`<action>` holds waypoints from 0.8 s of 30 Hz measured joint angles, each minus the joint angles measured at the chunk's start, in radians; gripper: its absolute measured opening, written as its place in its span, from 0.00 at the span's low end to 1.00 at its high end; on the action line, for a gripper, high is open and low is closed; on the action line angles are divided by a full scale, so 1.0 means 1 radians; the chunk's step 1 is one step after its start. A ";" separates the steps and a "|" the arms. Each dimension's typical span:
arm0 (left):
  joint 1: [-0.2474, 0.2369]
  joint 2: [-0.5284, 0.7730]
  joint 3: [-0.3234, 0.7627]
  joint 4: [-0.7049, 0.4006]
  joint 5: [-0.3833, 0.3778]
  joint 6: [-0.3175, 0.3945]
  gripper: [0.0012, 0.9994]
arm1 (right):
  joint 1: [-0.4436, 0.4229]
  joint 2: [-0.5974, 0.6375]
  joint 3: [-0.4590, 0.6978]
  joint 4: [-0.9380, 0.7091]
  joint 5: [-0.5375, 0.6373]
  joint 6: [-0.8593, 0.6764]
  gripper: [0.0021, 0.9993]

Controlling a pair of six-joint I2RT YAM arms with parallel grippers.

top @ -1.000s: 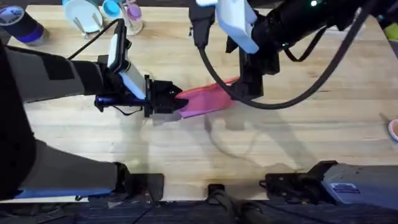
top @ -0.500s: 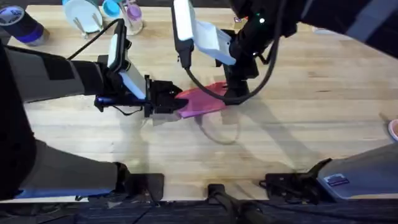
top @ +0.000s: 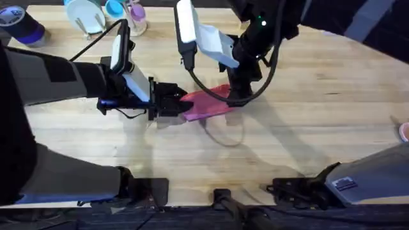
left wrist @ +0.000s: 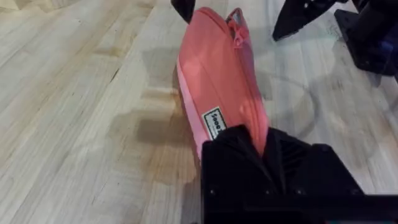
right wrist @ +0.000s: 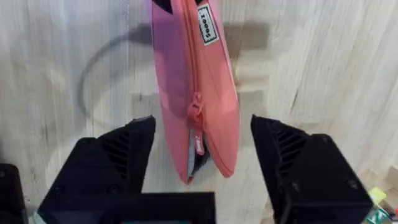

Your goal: Unzip the bag, pick up the pens from the table one at a time and place them inside, then zip the bag closed.

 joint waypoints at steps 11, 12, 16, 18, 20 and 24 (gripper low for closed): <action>0.000 0.000 0.000 0.000 0.000 0.000 0.04 | 0.000 0.020 0.000 0.000 -0.011 -0.007 0.63; 0.000 0.000 0.000 0.000 0.000 0.000 0.04 | 0.000 0.020 0.000 -0.001 -0.011 -0.009 0.56; 0.000 0.000 0.000 0.000 0.000 0.000 0.04 | 0.000 0.022 0.000 -0.005 -0.012 -0.012 0.14; 0.000 0.000 0.000 0.000 0.000 0.000 0.04 | 0.000 0.025 0.000 -0.008 -0.014 -0.007 0.04; 0.000 0.000 0.000 0.000 -0.001 0.000 0.04 | 0.000 0.028 0.000 -0.006 -0.015 -0.006 0.03; 0.000 0.000 0.000 0.000 -0.001 0.000 0.04 | 0.000 0.030 0.000 -0.006 -0.015 -0.005 0.03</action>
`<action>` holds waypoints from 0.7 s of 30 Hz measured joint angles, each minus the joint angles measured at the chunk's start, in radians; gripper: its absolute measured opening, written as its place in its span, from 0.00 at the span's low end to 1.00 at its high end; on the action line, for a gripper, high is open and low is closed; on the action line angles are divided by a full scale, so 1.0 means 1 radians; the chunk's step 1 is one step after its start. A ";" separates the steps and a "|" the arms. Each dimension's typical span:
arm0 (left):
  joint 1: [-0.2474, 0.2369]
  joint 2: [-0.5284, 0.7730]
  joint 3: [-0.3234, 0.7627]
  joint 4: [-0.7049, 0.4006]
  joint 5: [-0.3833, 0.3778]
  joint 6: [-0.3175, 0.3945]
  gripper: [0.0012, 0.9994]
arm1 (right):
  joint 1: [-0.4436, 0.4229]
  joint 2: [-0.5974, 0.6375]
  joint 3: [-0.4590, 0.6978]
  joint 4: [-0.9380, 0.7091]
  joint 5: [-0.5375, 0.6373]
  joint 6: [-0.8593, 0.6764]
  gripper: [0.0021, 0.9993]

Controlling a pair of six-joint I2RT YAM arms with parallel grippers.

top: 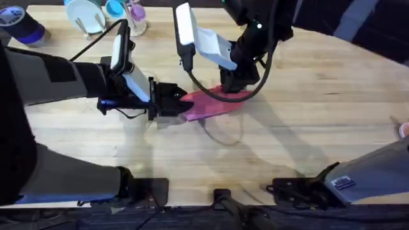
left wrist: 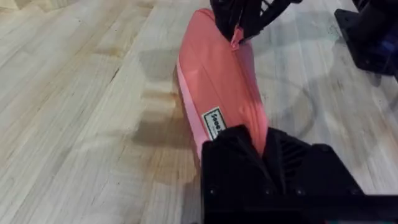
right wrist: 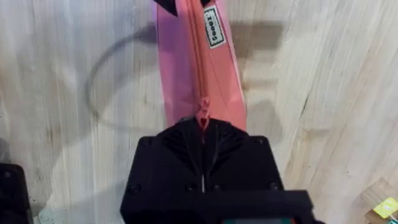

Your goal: Unzip the bag, pick up the pens from the table one at a time and place them inside, then zip the bag closed.

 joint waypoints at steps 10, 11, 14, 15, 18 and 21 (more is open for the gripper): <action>0.000 0.000 0.000 0.000 0.000 0.000 0.04 | 0.007 0.000 0.000 -0.004 0.068 0.086 0.03; 0.000 0.000 0.000 0.000 0.000 0.000 0.04 | 0.006 0.000 0.001 -0.014 0.081 0.100 0.03; -0.001 0.000 0.000 -0.001 0.001 0.000 0.04 | 0.001 0.000 0.002 -0.057 0.092 0.126 0.03; -0.001 0.000 0.000 -0.001 0.002 0.000 0.04 | -0.004 0.000 0.003 -0.074 0.094 0.131 0.03; -0.001 0.000 0.000 -0.001 0.002 0.000 0.04 | -0.042 0.000 0.005 -0.121 0.107 0.146 0.03; -0.001 0.000 0.000 -0.001 0.002 0.000 0.04 | -0.106 0.000 0.005 -0.140 0.100 0.154 0.03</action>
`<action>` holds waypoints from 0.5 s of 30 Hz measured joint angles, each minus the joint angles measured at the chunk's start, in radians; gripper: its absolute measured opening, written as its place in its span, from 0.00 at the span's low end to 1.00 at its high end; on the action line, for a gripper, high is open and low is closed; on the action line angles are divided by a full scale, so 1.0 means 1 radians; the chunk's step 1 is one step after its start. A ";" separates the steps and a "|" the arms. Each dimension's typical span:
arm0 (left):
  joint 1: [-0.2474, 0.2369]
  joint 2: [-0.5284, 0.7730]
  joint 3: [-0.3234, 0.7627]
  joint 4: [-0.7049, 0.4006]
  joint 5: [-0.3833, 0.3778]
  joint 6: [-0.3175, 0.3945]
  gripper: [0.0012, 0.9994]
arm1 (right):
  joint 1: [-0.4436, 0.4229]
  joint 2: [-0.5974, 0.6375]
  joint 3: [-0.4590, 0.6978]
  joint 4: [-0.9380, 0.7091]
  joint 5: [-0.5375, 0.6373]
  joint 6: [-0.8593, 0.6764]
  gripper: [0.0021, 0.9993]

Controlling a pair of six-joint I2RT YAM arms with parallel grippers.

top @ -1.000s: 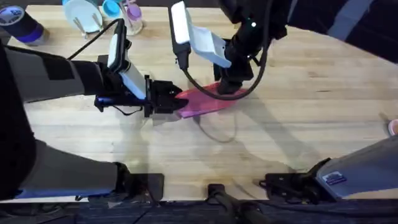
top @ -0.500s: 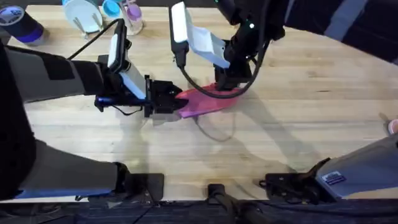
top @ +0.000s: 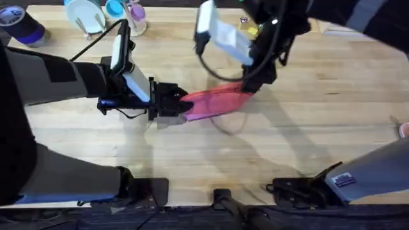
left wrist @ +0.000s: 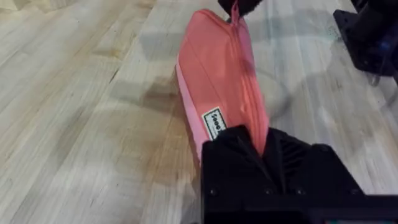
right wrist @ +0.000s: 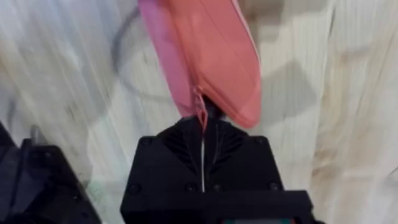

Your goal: Unzip the bag, pick up the pens from the table one at a time and place them inside, then zip the bag closed.

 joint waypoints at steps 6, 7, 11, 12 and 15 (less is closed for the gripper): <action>0.000 0.000 0.000 0.000 0.002 0.000 0.04 | -0.130 0.000 0.000 -0.015 -0.056 0.003 0.03; 0.000 0.000 0.000 0.000 0.002 0.000 0.04 | -0.155 0.000 0.000 -0.014 -0.070 0.003 0.03; 0.000 0.000 0.000 0.000 0.003 0.000 0.04 | -0.240 0.000 0.000 -0.007 -0.121 0.003 0.03; -0.001 0.000 0.000 0.001 0.004 0.000 0.04 | -0.260 0.000 0.000 -0.006 -0.140 0.002 0.03; -0.001 0.000 0.000 0.001 0.005 0.000 0.04 | -0.313 0.000 0.000 -0.003 -0.198 0.003 0.03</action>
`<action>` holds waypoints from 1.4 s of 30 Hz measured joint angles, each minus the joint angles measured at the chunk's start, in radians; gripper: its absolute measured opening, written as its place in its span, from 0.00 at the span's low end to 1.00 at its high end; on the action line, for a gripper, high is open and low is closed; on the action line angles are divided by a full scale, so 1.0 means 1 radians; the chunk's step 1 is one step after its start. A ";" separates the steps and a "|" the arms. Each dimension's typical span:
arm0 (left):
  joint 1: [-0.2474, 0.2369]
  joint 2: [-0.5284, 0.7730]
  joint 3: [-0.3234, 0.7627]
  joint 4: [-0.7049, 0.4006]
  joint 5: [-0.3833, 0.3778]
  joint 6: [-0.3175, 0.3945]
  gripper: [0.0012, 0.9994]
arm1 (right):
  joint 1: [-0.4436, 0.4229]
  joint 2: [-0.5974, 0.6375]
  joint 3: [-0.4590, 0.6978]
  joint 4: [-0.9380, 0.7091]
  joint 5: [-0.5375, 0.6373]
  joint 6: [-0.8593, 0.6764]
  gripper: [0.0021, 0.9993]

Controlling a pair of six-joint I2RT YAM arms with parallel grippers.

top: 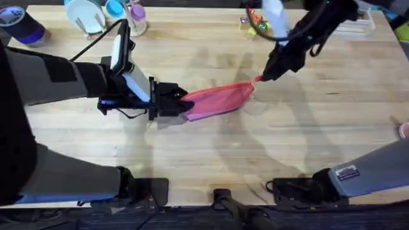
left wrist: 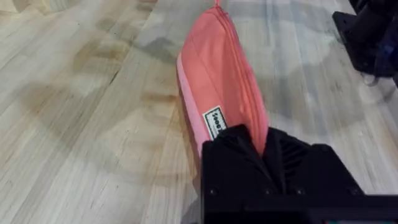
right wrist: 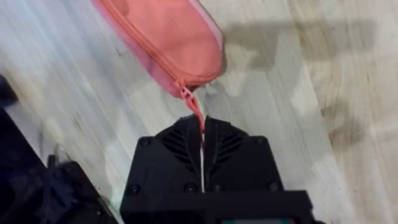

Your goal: Unzip the bag, pick up the pens from the table one at a time and place them inside, then zip the bag closed.

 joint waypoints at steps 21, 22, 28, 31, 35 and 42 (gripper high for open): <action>0.000 0.000 0.000 0.000 -0.006 0.000 0.04 | -0.061 0.263 0.000 0.043 -0.137 0.028 0.03; 0.000 0.000 0.000 0.000 -0.006 0.000 0.04 | -0.063 0.266 0.000 0.044 -0.138 0.031 0.03; 0.000 0.000 0.000 0.001 -0.007 0.000 0.04 | -0.061 0.266 0.001 0.045 -0.138 0.046 0.19; 0.000 0.000 0.000 0.003 -0.008 0.000 0.04 | -0.057 0.266 0.020 0.046 -0.129 0.046 0.63; 0.006 0.000 0.000 0.004 -0.011 0.000 0.04 | -0.046 0.266 0.087 -0.005 -0.112 0.042 0.99; 0.006 0.000 0.000 0.004 -0.011 0.000 0.04 | 0.009 0.266 0.253 -0.181 -0.058 0.046 1.00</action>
